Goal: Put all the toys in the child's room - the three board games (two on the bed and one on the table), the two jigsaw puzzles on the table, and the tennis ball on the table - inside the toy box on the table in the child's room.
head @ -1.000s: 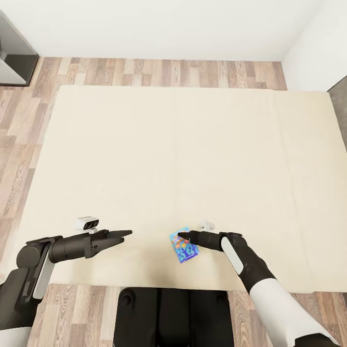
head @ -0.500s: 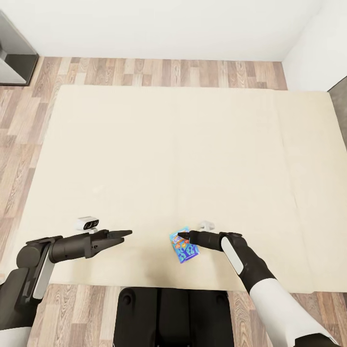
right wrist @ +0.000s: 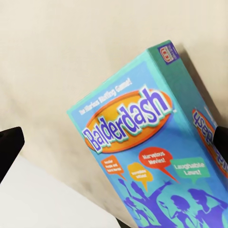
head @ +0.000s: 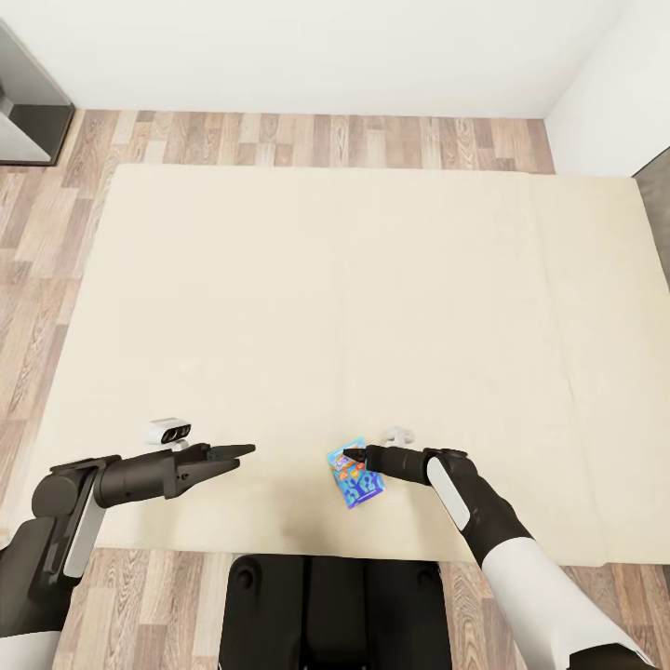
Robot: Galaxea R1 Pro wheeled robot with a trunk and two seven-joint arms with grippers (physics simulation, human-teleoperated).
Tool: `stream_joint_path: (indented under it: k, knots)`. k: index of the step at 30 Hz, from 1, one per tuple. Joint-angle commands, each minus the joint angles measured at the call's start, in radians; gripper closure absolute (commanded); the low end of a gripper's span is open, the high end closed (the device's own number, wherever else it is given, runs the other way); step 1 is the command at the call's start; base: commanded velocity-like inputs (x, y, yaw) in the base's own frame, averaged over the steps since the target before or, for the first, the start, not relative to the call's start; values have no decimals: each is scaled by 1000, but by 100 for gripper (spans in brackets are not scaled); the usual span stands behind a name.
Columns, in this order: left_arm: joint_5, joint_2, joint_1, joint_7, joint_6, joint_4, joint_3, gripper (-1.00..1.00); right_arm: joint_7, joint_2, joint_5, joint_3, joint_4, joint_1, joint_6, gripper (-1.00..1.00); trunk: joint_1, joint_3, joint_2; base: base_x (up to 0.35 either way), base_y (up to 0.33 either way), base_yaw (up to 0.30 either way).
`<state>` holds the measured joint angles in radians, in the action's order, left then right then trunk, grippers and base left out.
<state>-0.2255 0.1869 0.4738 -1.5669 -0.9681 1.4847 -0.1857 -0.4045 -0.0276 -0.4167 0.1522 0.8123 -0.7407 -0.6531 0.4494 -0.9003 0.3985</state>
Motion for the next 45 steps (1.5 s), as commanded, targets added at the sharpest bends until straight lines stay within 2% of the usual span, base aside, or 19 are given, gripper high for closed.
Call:
stream_joint_path:
  k: [1, 45]
  knots:
    - [1, 0, 0, -4, -11, 0, 0, -100, 0, 0, -2, 0, 1, 0, -5, -100, 1, -1, 2, 0, 0, 0]
    - [0, 0, 0, -4, -11, 0, 0, -100, 0, 0, -2, 0, 1, 0, -5, -100, 1, 2, 2, 0, 6, -8]
